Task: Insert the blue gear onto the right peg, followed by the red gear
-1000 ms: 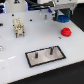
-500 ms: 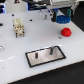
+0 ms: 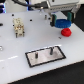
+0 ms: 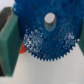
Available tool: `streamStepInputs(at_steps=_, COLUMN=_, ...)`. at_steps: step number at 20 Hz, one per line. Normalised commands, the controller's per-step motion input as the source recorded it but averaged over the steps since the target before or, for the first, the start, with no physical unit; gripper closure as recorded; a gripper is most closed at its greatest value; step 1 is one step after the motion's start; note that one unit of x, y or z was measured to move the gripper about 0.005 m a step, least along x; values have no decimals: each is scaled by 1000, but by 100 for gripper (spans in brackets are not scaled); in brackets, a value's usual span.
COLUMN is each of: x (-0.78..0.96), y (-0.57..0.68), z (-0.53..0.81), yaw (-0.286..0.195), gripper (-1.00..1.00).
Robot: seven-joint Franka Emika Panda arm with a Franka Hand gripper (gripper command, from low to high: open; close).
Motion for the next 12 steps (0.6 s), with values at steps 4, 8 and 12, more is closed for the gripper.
streamStepInputs(at_steps=4, x=811, y=-263, z=172, yaw=0, gripper=100)
streamStepInputs(at_steps=8, x=766, y=-273, z=112, yaw=0, gripper=100)
streamStepInputs(at_steps=12, x=686, y=-267, z=34, yaw=0, gripper=100)
